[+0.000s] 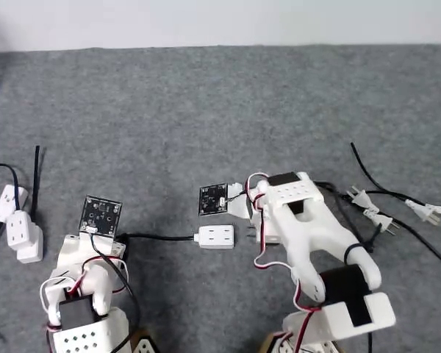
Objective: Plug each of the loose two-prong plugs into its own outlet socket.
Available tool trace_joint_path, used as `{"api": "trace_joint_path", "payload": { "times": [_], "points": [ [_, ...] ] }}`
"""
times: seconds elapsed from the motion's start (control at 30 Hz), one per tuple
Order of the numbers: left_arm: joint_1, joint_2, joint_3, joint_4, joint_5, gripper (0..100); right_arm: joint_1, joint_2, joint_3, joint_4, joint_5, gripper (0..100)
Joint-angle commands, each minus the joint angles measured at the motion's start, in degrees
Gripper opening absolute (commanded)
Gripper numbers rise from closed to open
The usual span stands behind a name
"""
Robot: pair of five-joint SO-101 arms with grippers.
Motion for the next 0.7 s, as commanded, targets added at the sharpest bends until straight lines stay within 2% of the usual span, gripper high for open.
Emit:
{"api": "trace_joint_path", "payload": {
  "times": [0.0,0.1,0.27,0.33,0.47,0.6,0.67],
  "points": [
    [0.5,-0.7,-0.3,0.0,-0.6,22,-1.0,-0.5,0.4,-3.1,-1.1,1.3],
    [0.5,-0.8,-0.3,0.0,-0.9,22,-0.7,-0.7,0.4,-2.2,-1.1,3.2],
    [0.5,-0.7,-0.3,0.0,-1.6,22,-1.1,-1.0,0.4,0.0,0.8,17.9],
    [0.5,-0.7,-0.3,0.0,-1.6,22,-1.1,-1.0,0.4,0.1,1.8,16.1],
    [0.5,-0.8,-0.3,0.0,-1.5,22,-1.1,-1.0,0.4,0.0,2.2,1.1],
    [0.7,-0.9,-0.7,-0.4,-1.2,22,-1.1,-1.0,0.3,-0.2,2.2,0.7],
    [3.6,-0.9,-1.6,-2.5,1.8,22,-1.2,-1.4,-0.4,0.2,1.8,0.8]
  ]
}}
